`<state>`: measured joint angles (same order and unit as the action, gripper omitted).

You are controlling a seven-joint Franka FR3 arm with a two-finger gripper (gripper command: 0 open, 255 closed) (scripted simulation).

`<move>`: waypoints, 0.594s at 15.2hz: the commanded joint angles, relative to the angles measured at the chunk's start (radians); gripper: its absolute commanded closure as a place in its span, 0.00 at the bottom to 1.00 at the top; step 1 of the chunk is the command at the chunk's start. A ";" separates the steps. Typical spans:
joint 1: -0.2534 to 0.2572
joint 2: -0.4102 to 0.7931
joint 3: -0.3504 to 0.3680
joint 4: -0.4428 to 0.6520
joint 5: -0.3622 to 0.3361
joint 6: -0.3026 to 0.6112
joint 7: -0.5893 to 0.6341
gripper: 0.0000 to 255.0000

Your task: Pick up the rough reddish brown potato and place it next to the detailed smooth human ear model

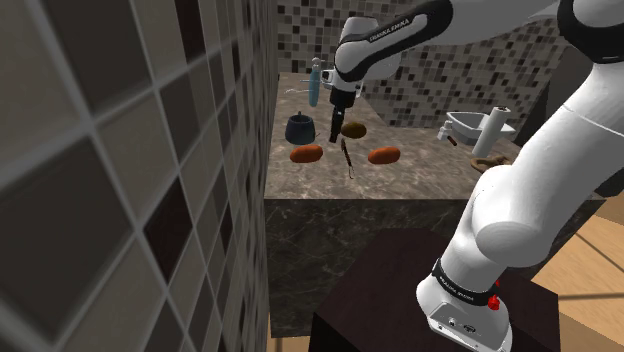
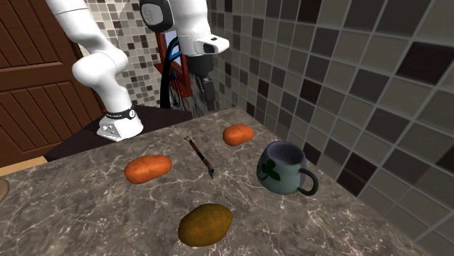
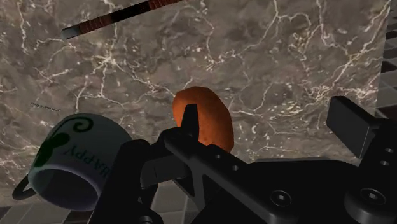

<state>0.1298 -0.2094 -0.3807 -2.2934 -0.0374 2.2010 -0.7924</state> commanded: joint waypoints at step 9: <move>0.014 0.326 -0.037 0.165 0.203 0.145 -0.366 0.00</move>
<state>0.1444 0.1031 -0.4197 -2.1235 0.1551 2.3290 -1.1471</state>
